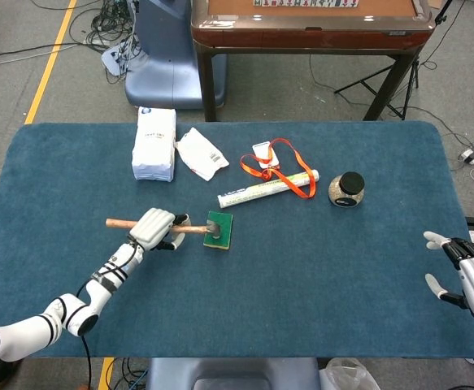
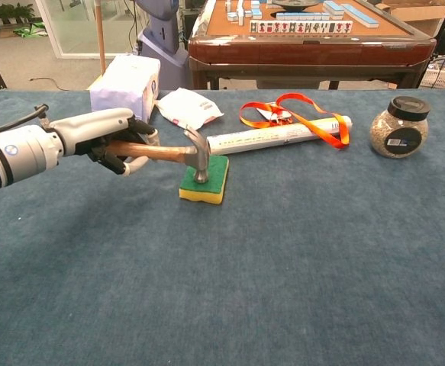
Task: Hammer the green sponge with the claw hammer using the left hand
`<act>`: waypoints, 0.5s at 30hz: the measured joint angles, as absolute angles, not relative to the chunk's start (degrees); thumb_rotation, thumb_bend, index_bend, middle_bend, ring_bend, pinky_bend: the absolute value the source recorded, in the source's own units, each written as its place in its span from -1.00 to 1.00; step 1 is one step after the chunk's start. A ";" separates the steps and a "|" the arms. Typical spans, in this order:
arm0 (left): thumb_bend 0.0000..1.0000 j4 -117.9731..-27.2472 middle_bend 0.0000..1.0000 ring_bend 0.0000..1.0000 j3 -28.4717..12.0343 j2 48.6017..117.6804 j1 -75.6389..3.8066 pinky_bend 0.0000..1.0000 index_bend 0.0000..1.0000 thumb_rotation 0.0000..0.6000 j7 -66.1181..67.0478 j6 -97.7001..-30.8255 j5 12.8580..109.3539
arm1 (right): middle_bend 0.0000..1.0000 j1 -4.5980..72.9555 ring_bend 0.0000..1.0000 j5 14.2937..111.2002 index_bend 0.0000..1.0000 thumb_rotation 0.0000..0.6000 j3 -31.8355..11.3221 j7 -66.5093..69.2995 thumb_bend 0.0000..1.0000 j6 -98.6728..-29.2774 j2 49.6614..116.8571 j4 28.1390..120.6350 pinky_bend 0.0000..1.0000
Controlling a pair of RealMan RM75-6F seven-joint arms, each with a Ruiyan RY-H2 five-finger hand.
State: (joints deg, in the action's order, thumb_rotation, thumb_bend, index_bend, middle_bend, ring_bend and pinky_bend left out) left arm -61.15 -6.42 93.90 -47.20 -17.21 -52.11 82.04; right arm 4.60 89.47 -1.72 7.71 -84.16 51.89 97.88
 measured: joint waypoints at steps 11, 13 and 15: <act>0.19 -65.69 0.63 0.58 -8.65 89.78 -46.23 0.80 0.55 1.00 -19.49 -54.56 81.04 | -0.31 4.32 -0.51 89.59 -0.56 1.00 -1.70 8.51 -0.36 -84.49 52.24 97.12 -0.37; 0.19 -66.06 0.63 0.58 -8.65 89.43 -46.00 0.80 0.55 1.00 -19.21 -54.58 80.84 | -0.31 4.33 -0.51 89.59 -0.56 1.00 -1.72 8.57 -0.36 -84.49 52.33 97.04 -0.37; 0.19 -66.10 0.63 0.58 -8.47 89.57 -45.90 0.80 0.55 1.00 -18.97 -54.41 80.73 | -0.31 4.29 -0.51 89.65 -0.56 1.00 -1.69 8.71 -0.36 -84.54 52.44 96.96 -0.37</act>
State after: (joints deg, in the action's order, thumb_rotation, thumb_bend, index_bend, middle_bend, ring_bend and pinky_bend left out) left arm -66.10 -8.47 89.57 -45.90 -18.97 -54.41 80.73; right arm 4.29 89.65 -1.69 8.71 -84.54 52.44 96.96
